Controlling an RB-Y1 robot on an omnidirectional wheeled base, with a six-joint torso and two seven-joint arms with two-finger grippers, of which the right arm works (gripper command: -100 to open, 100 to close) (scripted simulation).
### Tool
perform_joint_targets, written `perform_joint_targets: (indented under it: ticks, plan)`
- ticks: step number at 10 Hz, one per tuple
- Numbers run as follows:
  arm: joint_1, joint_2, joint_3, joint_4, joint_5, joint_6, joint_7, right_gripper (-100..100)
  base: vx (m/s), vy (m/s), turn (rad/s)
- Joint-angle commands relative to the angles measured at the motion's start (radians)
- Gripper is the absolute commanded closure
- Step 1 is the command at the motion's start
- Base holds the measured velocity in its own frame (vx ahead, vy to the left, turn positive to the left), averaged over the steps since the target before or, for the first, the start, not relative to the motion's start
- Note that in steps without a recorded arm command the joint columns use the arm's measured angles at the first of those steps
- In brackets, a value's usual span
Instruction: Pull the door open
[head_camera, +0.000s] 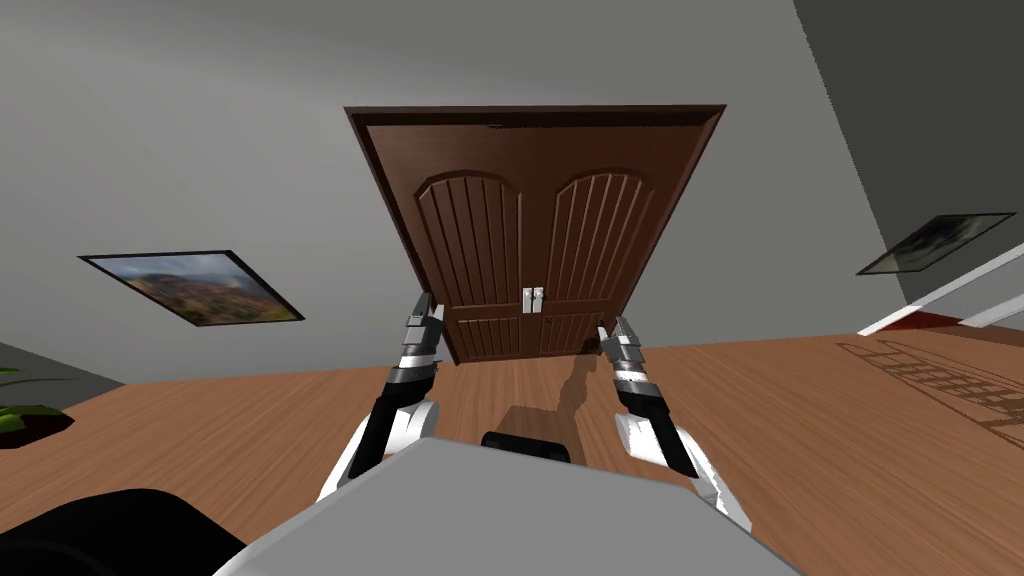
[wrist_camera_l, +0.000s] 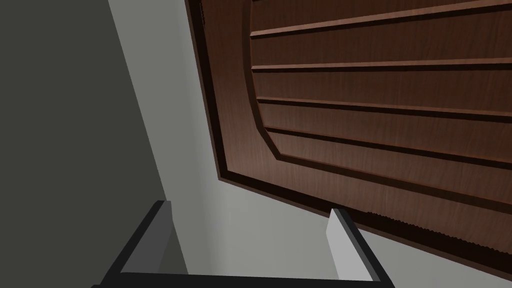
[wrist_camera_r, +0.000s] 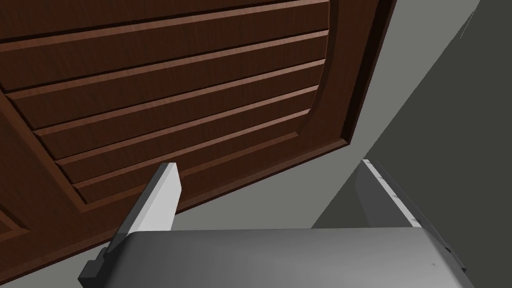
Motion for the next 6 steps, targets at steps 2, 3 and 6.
perform_joint_targets:
  ticks: [2,3,6]
  plan:
    - [-0.016,-0.003,0.005,0.053,0.028,0.016,-0.014,-100,0.108,0.039,0.068]
    - [-0.024,-0.007,0.005,0.075,0.037,0.022,-0.021,-100,0.097,0.036,0.060]
    - [-0.048,-0.017,0.004,0.141,0.064,0.041,-0.041,-100,0.110,0.040,0.073]
